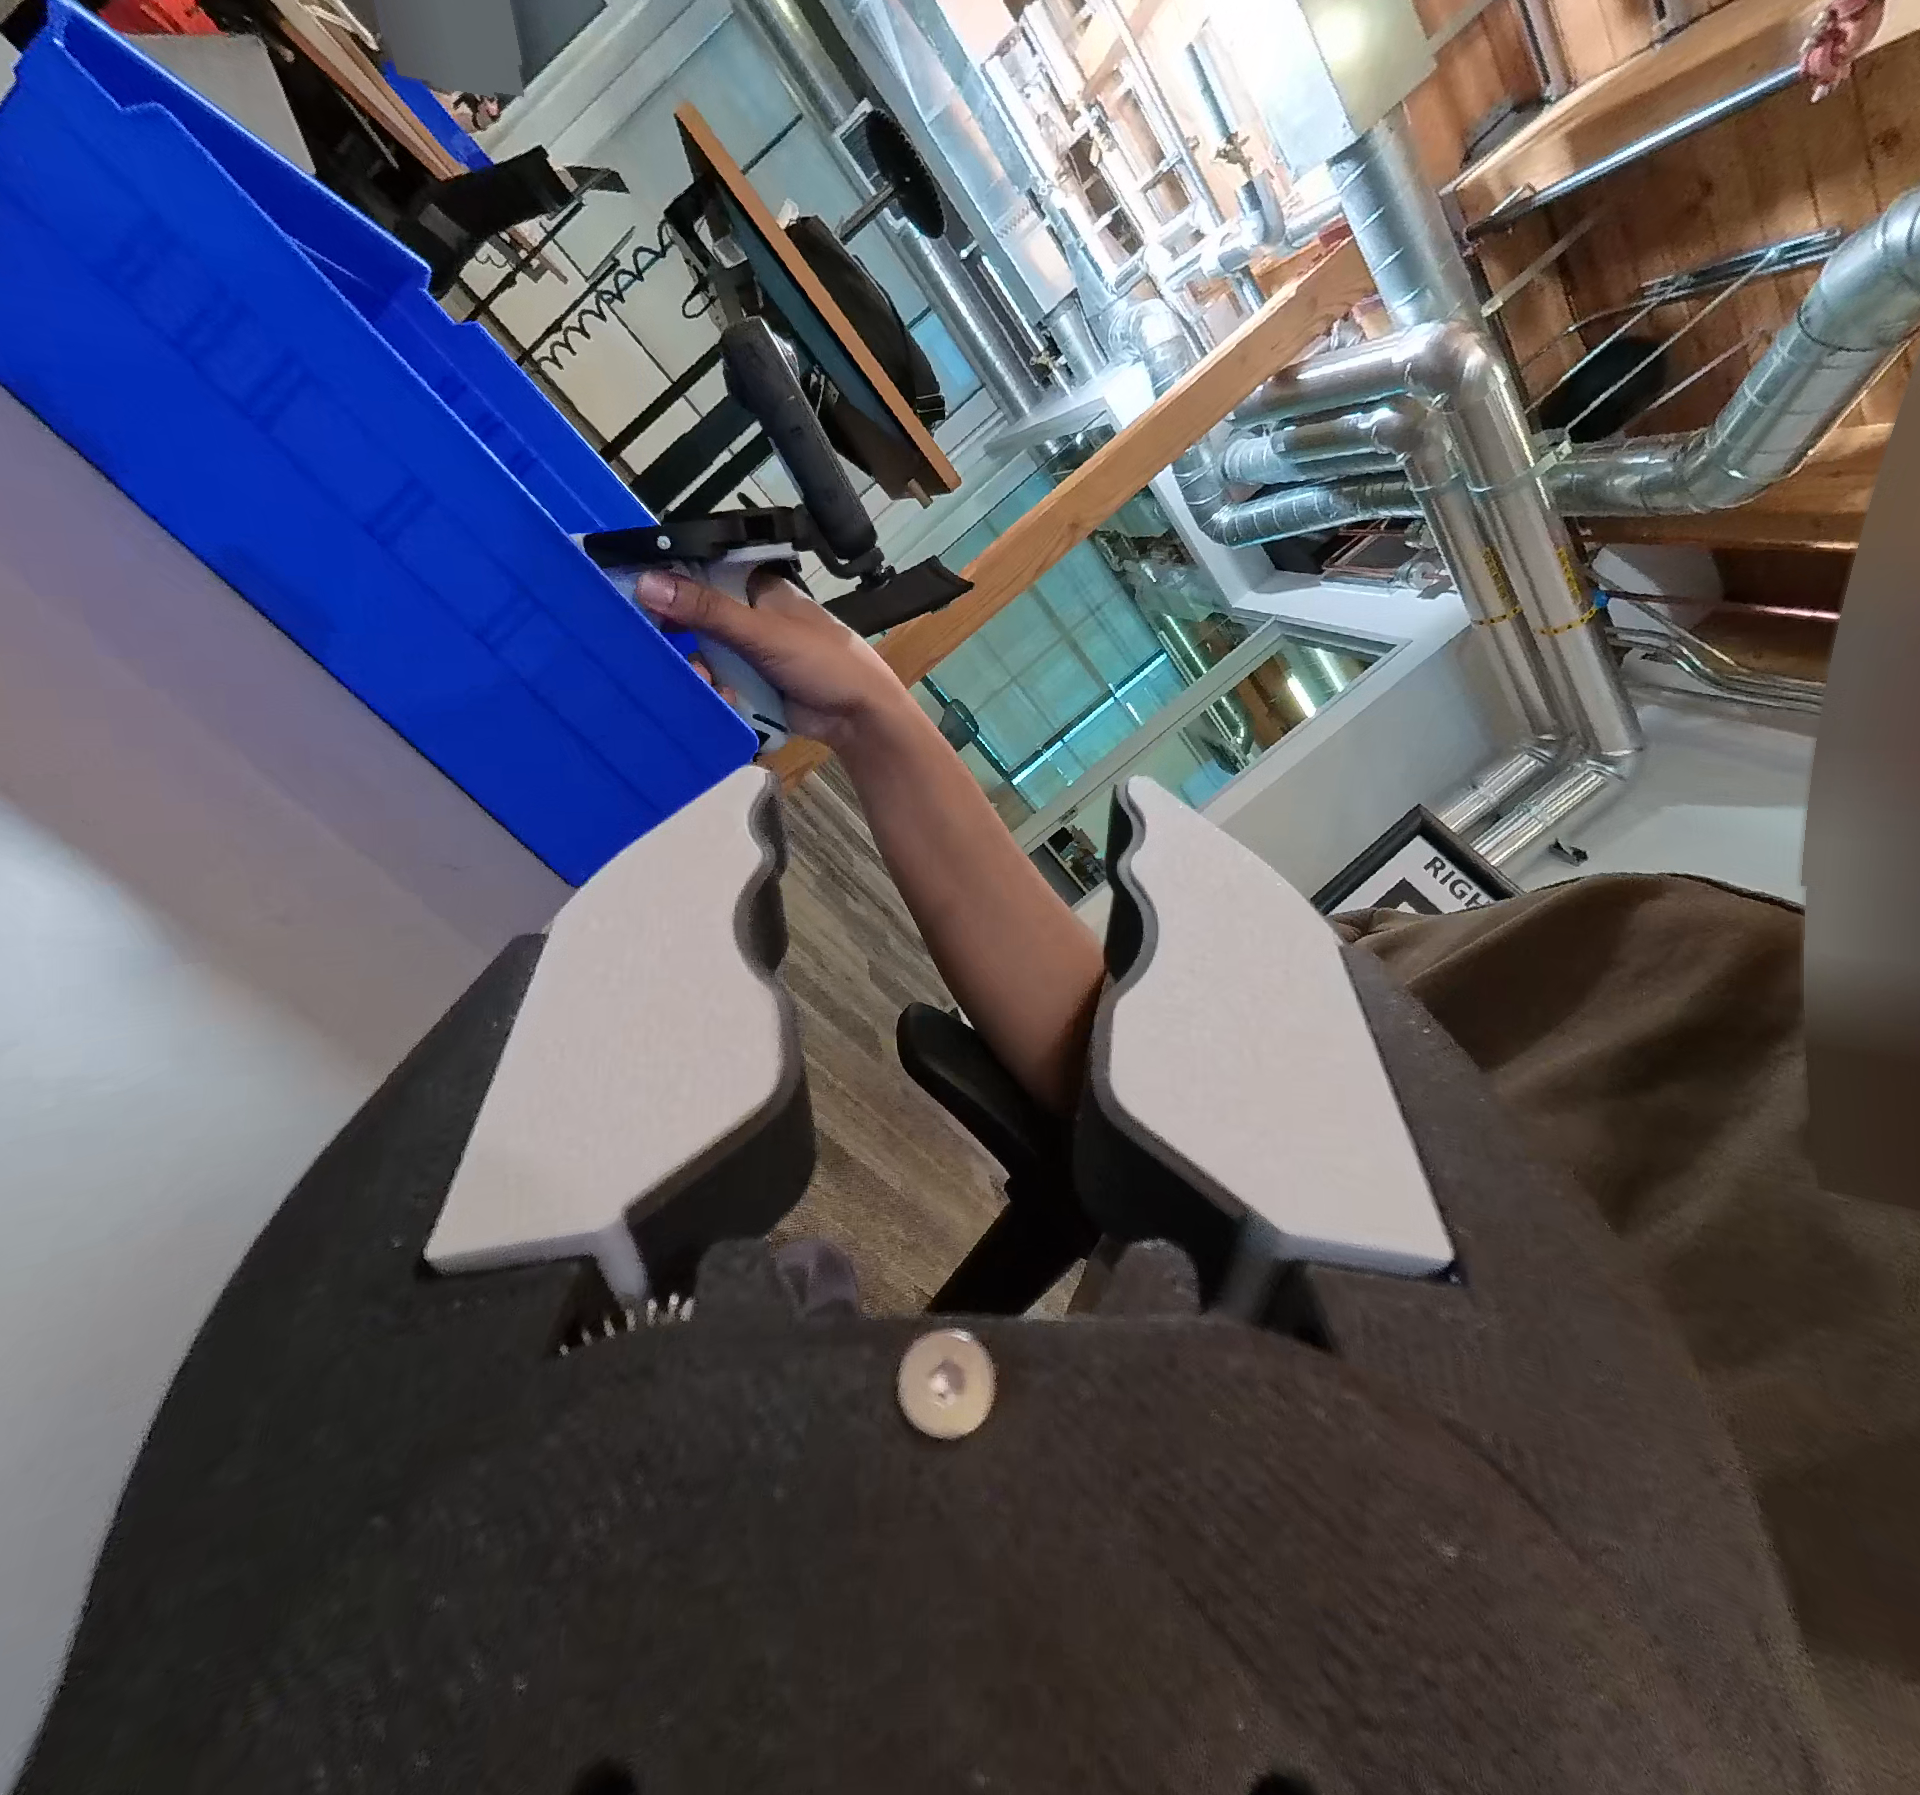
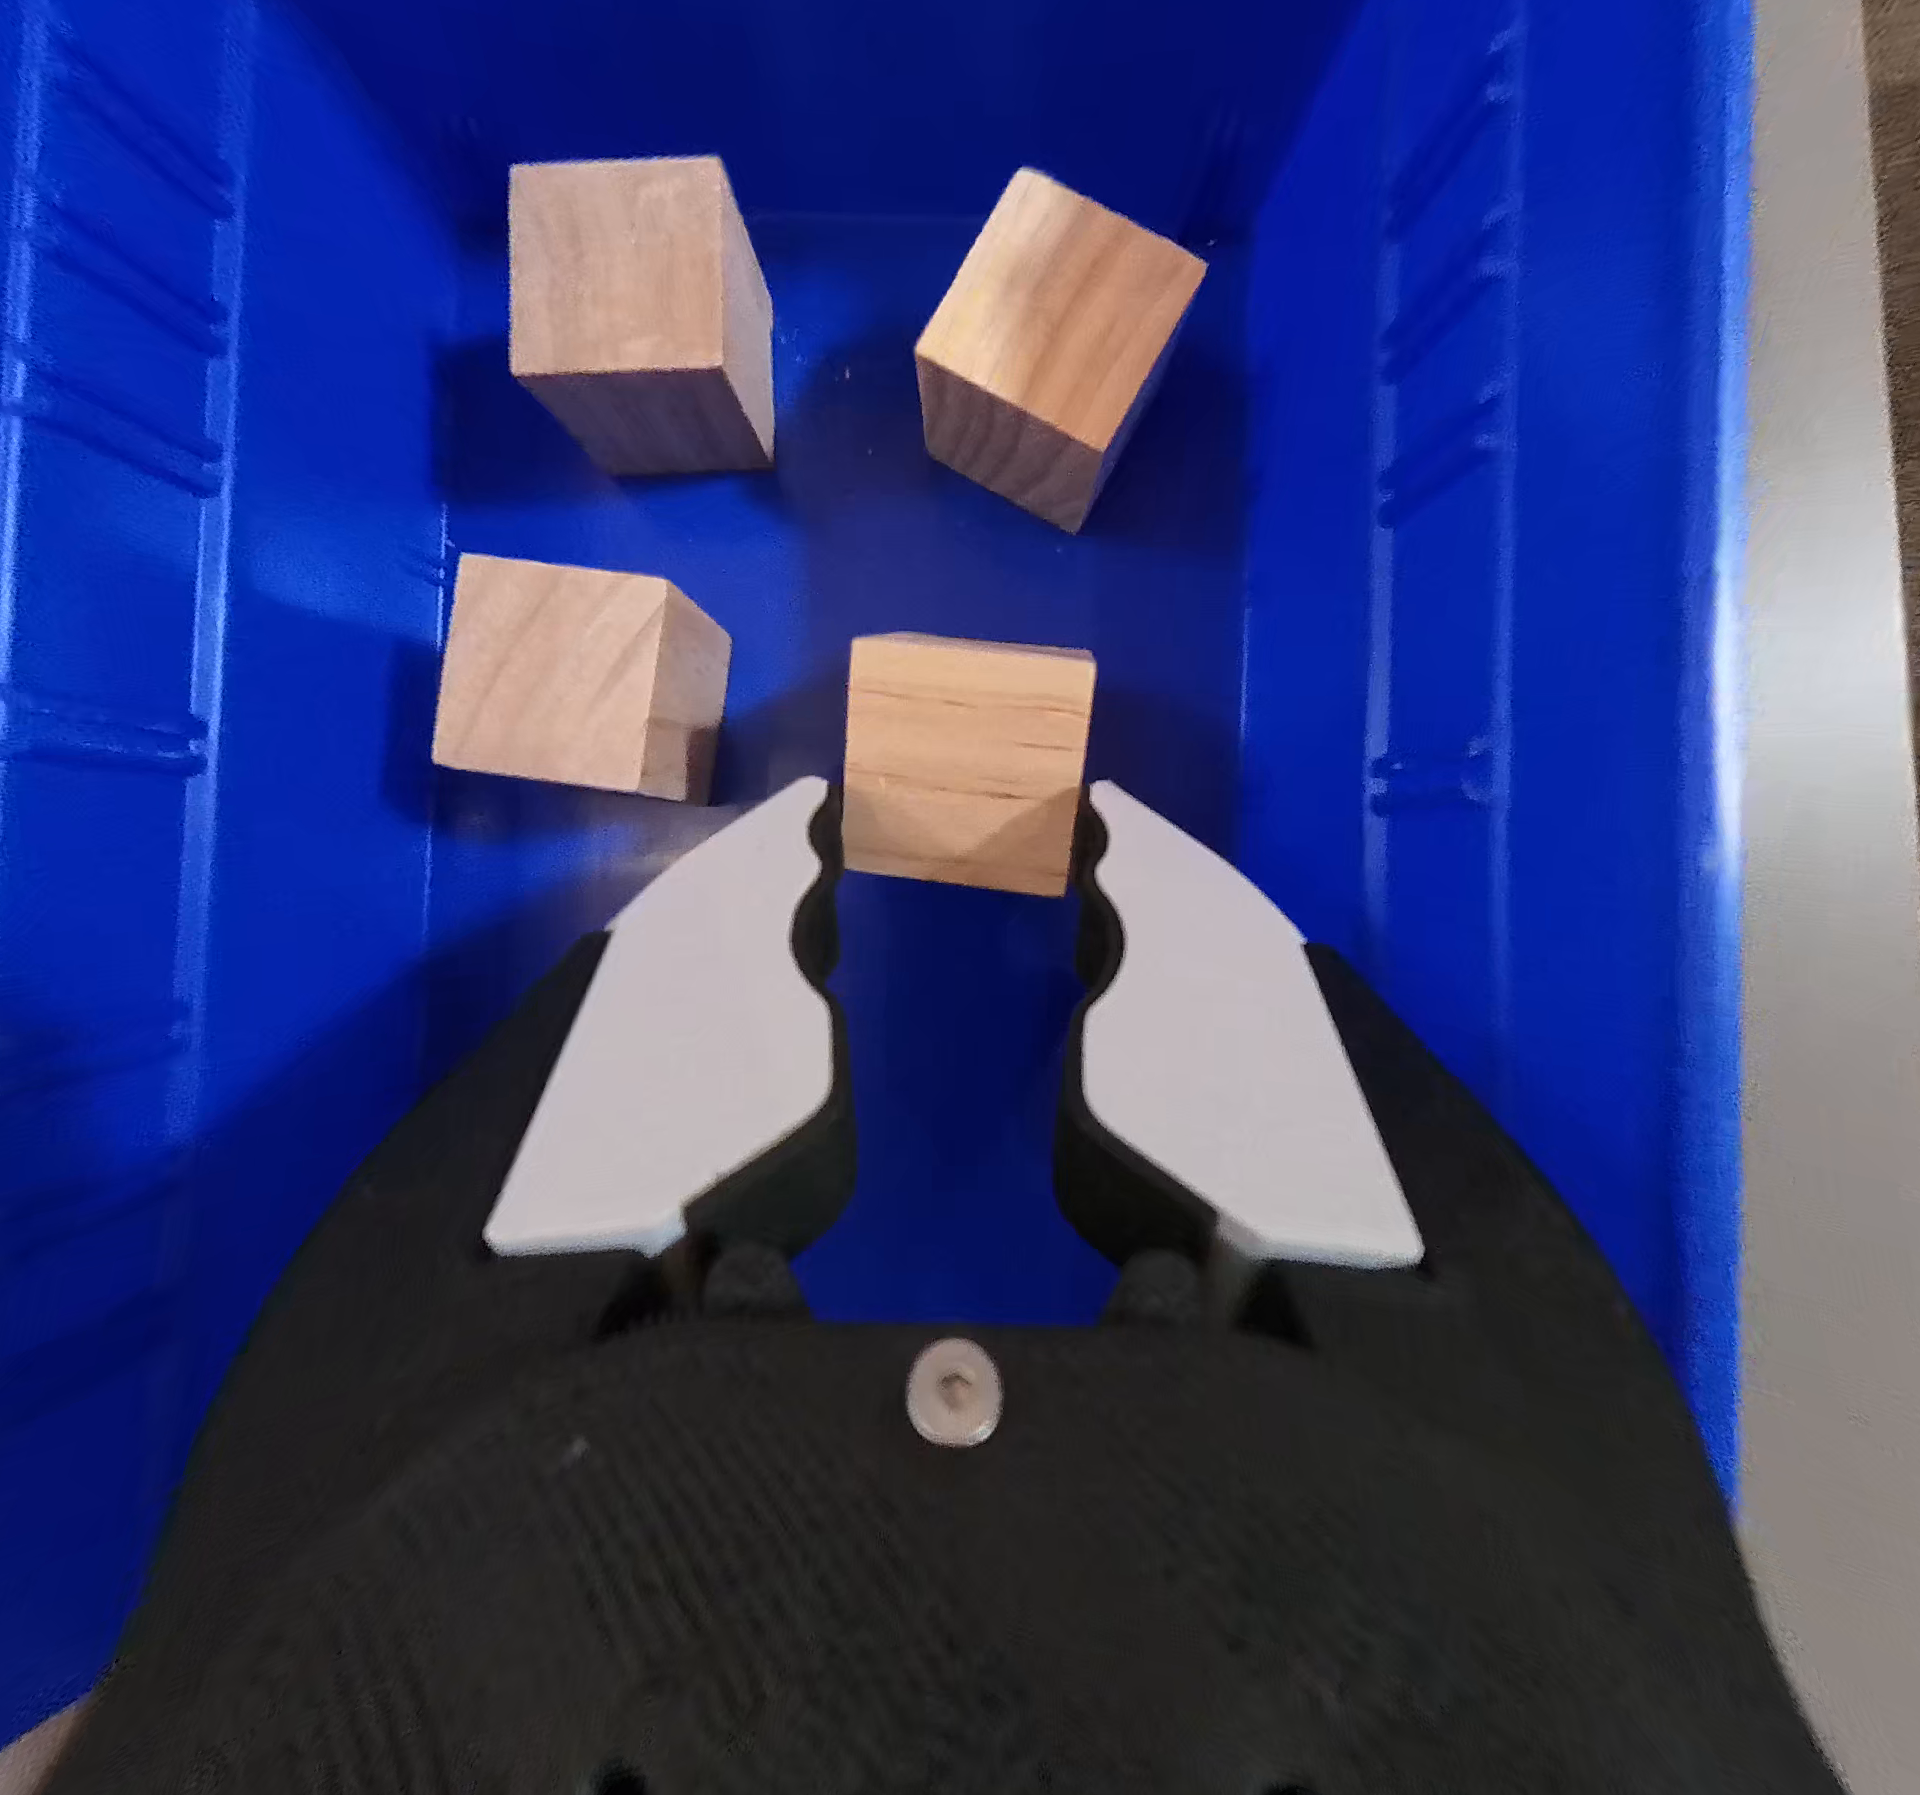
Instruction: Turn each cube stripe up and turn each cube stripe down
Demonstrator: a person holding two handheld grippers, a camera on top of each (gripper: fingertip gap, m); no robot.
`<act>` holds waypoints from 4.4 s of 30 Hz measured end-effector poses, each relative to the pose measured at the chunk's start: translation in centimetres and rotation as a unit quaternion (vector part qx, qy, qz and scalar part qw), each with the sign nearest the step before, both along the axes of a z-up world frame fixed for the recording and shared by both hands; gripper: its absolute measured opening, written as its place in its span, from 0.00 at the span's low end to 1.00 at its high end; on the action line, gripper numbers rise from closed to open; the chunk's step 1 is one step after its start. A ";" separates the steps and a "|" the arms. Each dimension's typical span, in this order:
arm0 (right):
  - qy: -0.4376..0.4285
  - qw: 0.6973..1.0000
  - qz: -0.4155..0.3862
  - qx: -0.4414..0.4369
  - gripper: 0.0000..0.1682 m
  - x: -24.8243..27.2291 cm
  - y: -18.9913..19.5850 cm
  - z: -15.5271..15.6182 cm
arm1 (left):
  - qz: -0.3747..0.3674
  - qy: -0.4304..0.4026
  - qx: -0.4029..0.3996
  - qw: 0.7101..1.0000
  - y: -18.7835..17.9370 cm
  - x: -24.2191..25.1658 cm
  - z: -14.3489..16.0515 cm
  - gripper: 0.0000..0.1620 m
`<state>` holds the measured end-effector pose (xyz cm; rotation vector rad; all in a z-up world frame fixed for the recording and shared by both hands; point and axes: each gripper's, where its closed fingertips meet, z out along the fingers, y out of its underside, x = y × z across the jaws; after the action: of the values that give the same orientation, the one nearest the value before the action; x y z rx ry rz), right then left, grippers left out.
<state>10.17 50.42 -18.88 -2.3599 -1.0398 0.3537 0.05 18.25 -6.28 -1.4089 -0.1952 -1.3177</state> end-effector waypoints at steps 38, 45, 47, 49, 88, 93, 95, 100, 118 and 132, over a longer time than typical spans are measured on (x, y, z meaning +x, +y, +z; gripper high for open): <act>0.469 0.801 0.367 -0.063 0.32 -14.4 -29.6 17.2 | 0.575 0.240 -0.354 0.698 -20.2 -45.9 -2.9 0.42; 0.480 0.793 0.363 -0.094 0.32 -14.2 -29.7 17.6 | 0.505 0.326 -0.525 0.603 -21.1 -50.0 -11.7 0.45; 0.474 0.797 0.363 -0.091 0.32 -14.2 -29.6 17.4 | 0.490 0.373 -0.548 0.567 -21.0 -50.7 -12.9 0.47; 0.468 0.800 0.366 -0.087 0.32 -14.2 -29.6 17.2 | 0.471 0.397 -0.562 0.552 -20.5 -50.8 -14.0 0.45; 0.459 0.783 0.408 0.098 0.42 -16.0 -34.1 10.6 | 0.108 -0.359 -0.100 0.922 -0.4 -8.0 -1.6 0.28; 0.414 0.792 0.410 0.182 0.30 -16.7 -34.0 9.4 | 0.081 -0.373 -0.111 0.918 -0.1 -6.5 -2.0 0.28; 0.415 0.789 0.416 0.181 0.29 -16.6 -34.1 9.3 | 0.076 -0.376 -0.110 0.917 -0.1 -6.3 -2.1 0.28; 0.419 0.792 0.419 0.145 0.28 -16.5 -33.6 9.4 | 0.067 -0.363 -0.110 0.923 -0.3 -6.4 -2.7 0.31; 0.139 0.983 0.108 0.046 0.29 -1.5 -6.5 9.2 | 0.052 -0.357 -0.125 0.924 -0.3 -6.8 -5.1 0.41; -0.027 0.977 0.177 -0.116 0.27 -0.4 -10.9 -1.2 | 0.053 -0.348 -0.125 0.928 -0.2 -6.7 -5.3 0.41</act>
<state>9.75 39.50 -20.11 -2.3891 -1.5235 0.5723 -6.70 18.04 -11.62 -1.0557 -0.9270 -1.7008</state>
